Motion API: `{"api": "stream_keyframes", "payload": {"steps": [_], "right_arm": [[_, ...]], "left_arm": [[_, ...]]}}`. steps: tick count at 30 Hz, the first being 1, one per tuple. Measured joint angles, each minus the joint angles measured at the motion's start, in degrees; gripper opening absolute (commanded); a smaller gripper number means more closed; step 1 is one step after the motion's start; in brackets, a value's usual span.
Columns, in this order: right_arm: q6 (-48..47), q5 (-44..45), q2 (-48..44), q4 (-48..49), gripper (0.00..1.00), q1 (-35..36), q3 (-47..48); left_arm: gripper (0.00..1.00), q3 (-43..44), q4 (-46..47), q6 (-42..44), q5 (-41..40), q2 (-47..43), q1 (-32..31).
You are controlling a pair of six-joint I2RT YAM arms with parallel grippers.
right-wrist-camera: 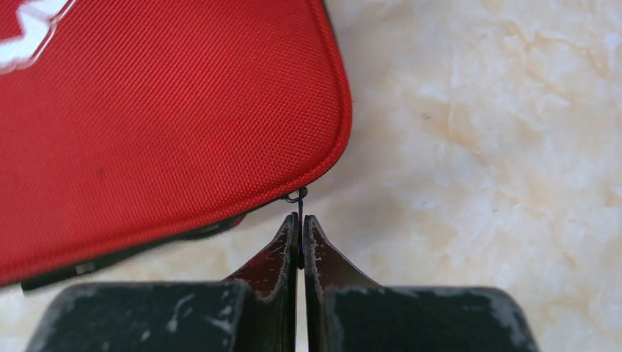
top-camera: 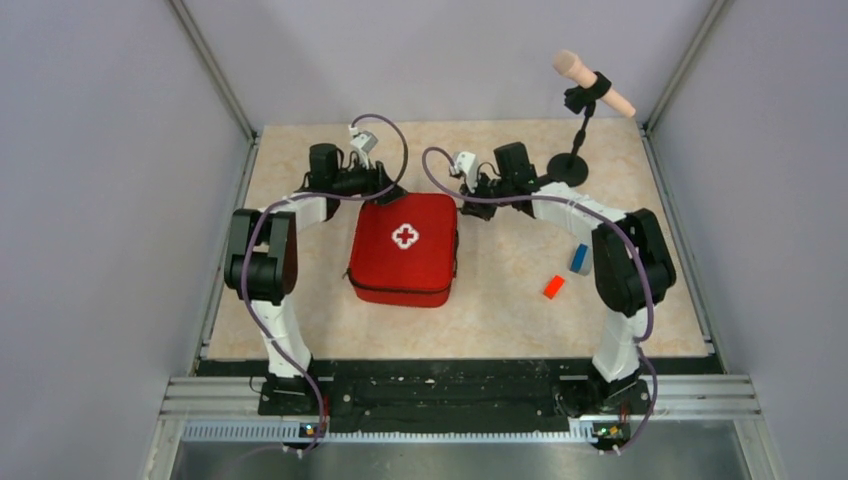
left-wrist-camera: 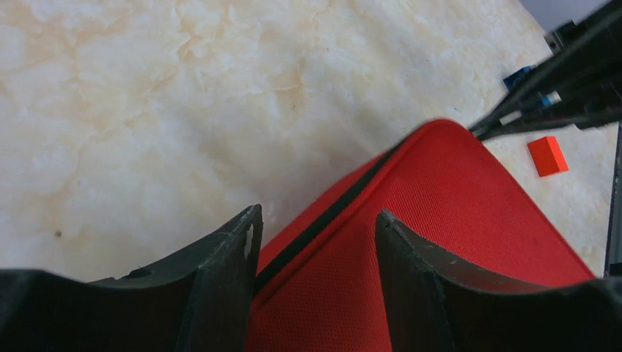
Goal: Organize the medicine kit
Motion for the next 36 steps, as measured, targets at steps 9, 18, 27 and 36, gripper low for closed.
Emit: {"api": "stream_keyframes", "payload": {"steps": [9,18,27,36], "right_arm": [[0.2,-1.9,7.0,3.4,0.00,-1.2,7.0],[0.5,-5.3,7.2,6.0,0.00,-1.5,6.1],[0.4,-5.5,7.2,8.1,0.00,-1.5,4.9],[0.9,-4.7,7.1,8.6,0.00,-1.6,4.5]], "left_arm": [[0.69,-14.4,0.5,-1.6,-1.7,-11.6,1.4],[0.68,-0.8,0.6,-5.8,0.9,-1.2,0.1],[0.41,8.0,-3.1,-7.7,5.9,8.2,-5.3],[0.00,16.9,-15.2,-1.9,8.0,12.1,-6.8]]}}
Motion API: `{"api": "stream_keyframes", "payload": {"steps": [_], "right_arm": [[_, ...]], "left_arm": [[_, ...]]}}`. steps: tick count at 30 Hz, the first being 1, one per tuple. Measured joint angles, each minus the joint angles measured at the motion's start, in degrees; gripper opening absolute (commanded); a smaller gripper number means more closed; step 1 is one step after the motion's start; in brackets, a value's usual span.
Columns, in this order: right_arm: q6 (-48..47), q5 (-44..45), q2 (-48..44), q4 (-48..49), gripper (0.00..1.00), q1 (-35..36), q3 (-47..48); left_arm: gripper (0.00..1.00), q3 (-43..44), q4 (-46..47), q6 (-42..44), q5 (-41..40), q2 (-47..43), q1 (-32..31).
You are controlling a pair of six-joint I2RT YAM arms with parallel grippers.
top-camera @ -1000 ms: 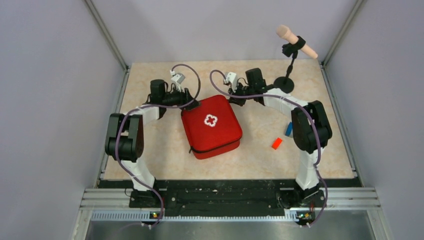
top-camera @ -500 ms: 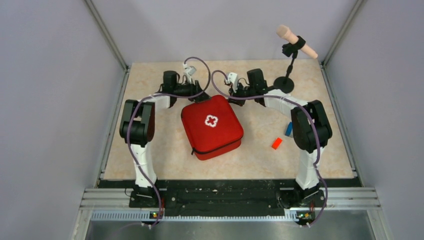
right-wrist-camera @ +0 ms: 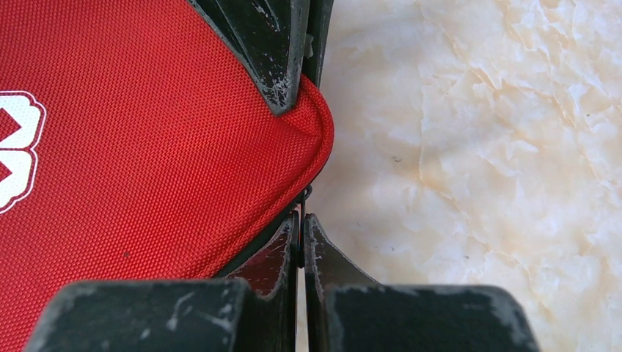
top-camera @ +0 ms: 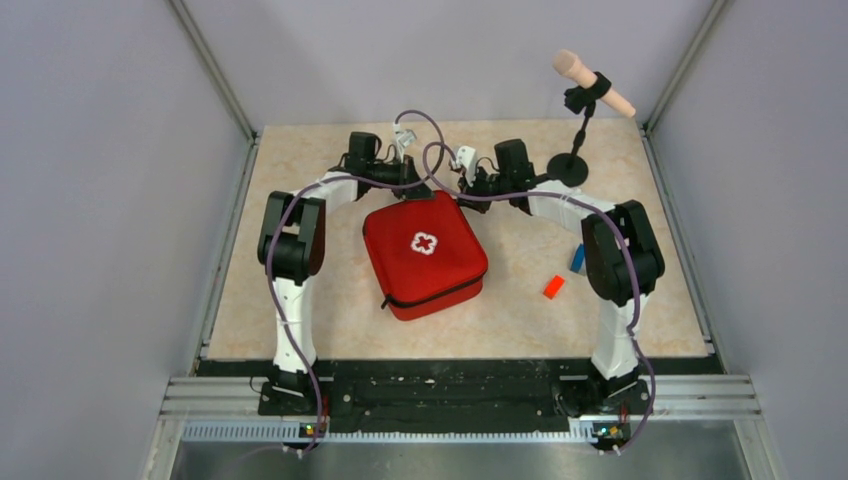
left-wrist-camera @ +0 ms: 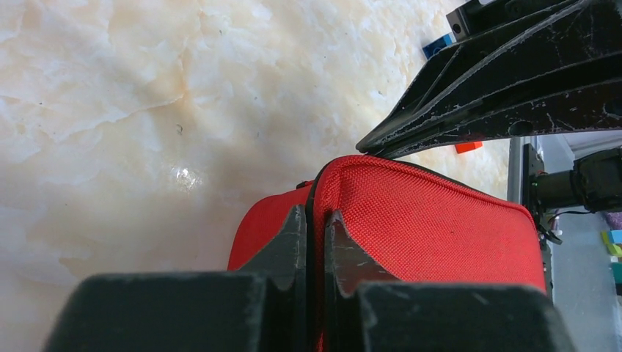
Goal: Organize the medicine kit
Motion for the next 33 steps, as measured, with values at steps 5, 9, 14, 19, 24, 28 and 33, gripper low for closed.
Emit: {"api": "stream_keyframes", "payload": {"steps": [5,9,14,19,24,28,33], "right_arm": [[-1.7,-0.1,-1.1,0.8,0.00,0.0,-2.2],[-5.8,-0.2,-4.6,-0.1,0.00,0.0,-5.5],[-10.4,-0.4,-10.8,-2.0,0.00,0.3,-12.1],[-12.1,-1.7,-19.3,-4.8,0.00,0.4,-20.2],[-11.5,-1.8,-25.8,-4.0,0.00,0.3,-25.8],[-9.9,-2.2,-29.2,-2.6,0.00,0.3,-28.5],[-7.0,-2.1,-30.8,-1.0,0.00,0.2,-30.9]], "left_arm": [[0.00,0.3,-1.4,1.1,0.0,0.0,0.3],[0.00,0.3,-3.3,1.1,2.3,0.0,0.7],[0.00,-0.2,-5.6,0.2,4.5,0.0,1.1],[0.00,-3.6,0.4,-6.3,2.5,-1.2,5.4],[0.00,-6.9,7.5,-13.7,-0.5,-2.2,11.1],[0.00,-9.2,10.1,-17.2,-3.0,-3.5,12.0],[0.00,-19.5,16.7,-23.6,-9.7,-9.8,12.5]]}}
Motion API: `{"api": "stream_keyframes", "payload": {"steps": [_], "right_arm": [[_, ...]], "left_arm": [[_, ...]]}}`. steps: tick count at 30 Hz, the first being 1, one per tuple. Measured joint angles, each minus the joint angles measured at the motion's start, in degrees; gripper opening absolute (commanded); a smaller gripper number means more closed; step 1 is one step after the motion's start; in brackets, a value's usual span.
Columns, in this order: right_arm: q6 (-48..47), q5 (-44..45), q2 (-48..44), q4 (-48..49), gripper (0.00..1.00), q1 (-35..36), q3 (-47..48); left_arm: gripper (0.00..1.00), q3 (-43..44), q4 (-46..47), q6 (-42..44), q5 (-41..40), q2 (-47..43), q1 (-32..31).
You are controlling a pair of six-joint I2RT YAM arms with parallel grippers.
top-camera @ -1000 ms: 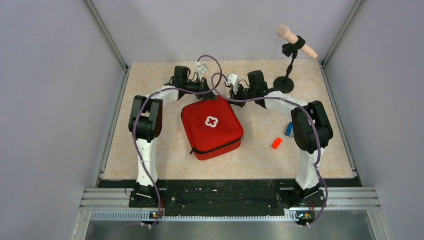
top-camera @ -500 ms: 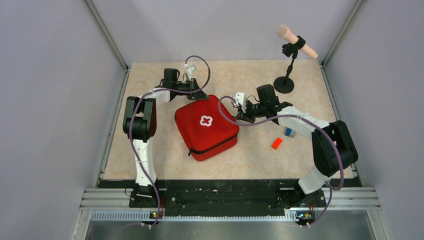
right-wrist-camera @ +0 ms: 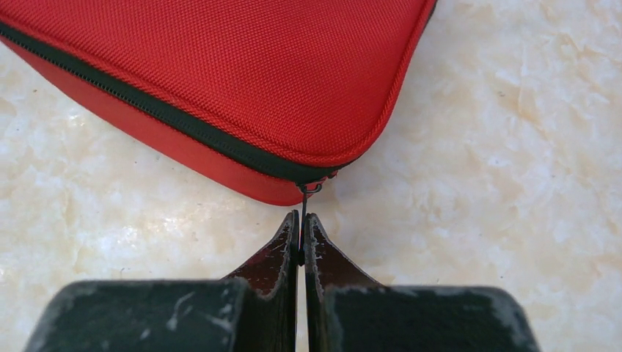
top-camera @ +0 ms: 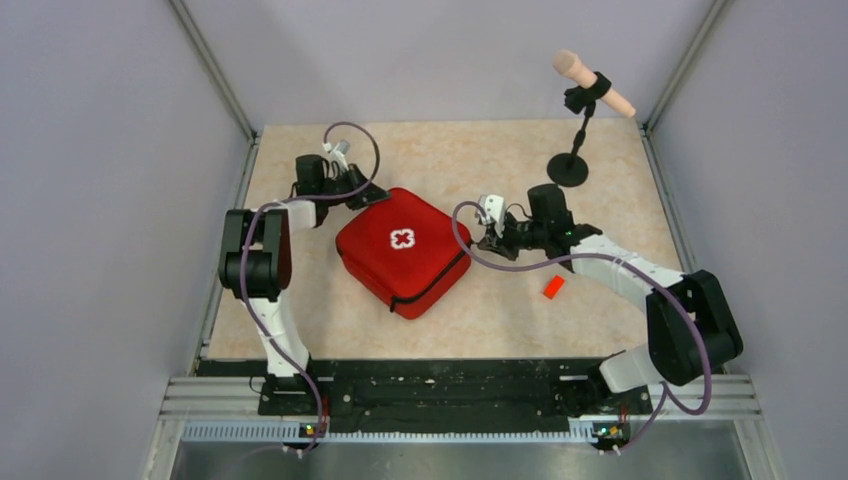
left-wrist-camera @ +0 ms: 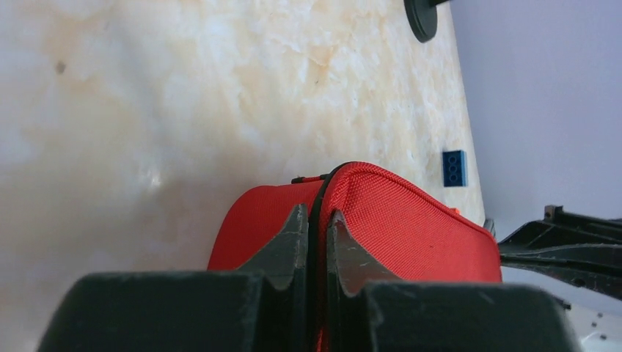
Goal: Organize the medicine kit
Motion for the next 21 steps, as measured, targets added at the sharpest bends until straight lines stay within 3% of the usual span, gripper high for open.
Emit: {"api": "stream_keyframes", "payload": {"steps": [8,14,15,18,21], "right_arm": [[7.1,-0.2,2.2,3.2,0.00,3.1,0.1],[7.3,-1.0,7.5,0.5,0.00,10.0,3.8],[7.4,-1.3,7.7,0.4,0.00,10.9,4.3],[7.2,-0.9,8.5,-0.8,0.00,12.5,5.9],[5.8,-0.2,8.9,-2.0,0.00,11.9,6.4]], "left_arm": [[0.00,-21.6,12.1,-11.8,-10.1,-13.8,3.6],[0.00,-26.3,11.5,-13.8,-17.9,-19.5,6.3],[0.04,-26.8,11.3,-14.1,-18.7,-20.1,6.6],[0.40,-27.7,10.8,-13.0,-20.4,-21.7,7.4],[0.55,-26.4,7.9,-8.5,-21.9,-22.8,7.9]]}}
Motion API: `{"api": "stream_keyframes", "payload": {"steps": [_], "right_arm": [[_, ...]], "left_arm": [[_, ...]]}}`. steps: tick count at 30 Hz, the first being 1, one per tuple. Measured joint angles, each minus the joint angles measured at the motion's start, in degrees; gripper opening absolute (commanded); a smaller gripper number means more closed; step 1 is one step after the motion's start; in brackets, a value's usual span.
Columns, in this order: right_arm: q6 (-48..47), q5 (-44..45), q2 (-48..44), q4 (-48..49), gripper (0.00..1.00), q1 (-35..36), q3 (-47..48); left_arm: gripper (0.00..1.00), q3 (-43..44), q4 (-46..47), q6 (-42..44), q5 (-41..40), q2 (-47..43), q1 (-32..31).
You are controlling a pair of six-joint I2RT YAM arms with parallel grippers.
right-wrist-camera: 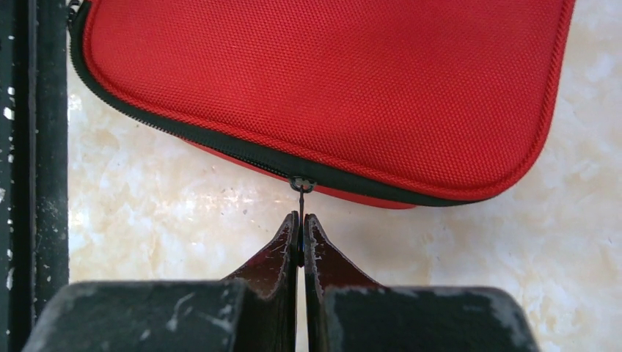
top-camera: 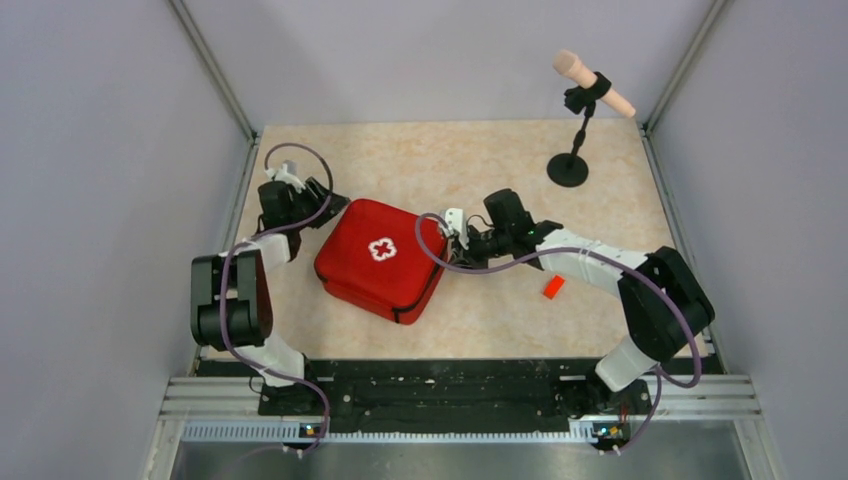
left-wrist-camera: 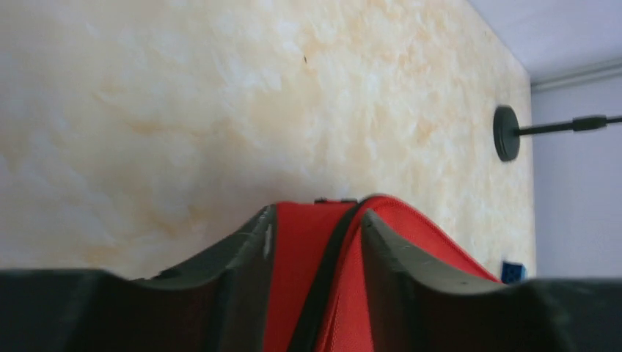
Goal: Organize the medicine kit
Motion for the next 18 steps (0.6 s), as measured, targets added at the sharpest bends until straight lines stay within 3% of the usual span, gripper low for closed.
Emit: {"api": "stream_keyframes", "payload": {"steps": [2,3,6,7,10,13,15,18], "right_arm": [[-0.9,-0.2,0.2,-0.5,0.00,-0.8,0.2],[-1.1,-0.2,0.4,-0.9,0.00,-1.4,0.5],[-1.9,-0.2,1.7,-1.4,0.00,-3.8,2.1],[-2.2,0.0,2.1,-1.5,0.00,-4.7,2.6],[-3.0,0.8,3.5,-1.4,0.00,-6.9,4.4],[-3.6,1.4,5.5,-1.3,0.00,-8.2,6.4],[-3.8,1.7,6.8,-1.1,0.00,-8.5,7.6],[-3.8,2.0,8.7,-0.7,0.00,-8.8,9.5]], "left_arm": [[0.61,1.9,-1.7,3.7,-1.6,-0.6,0.5],[0.69,2.9,-1.9,5.7,-1.9,-1.1,0.8],[0.74,5.5,-1.6,10.1,-1.3,-2.2,1.2],[0.90,7.5,-0.8,12.1,0.3,-2.1,1.2],[0.92,16.4,0.3,15.5,9.2,2.7,0.1],[0.93,31.1,0.0,17.8,17.8,12.7,-2.7],[0.99,36.3,0.2,18.6,21.2,17.3,-4.7],[0.99,39.0,-0.7,19.5,24.6,22.3,-8.8]]}}
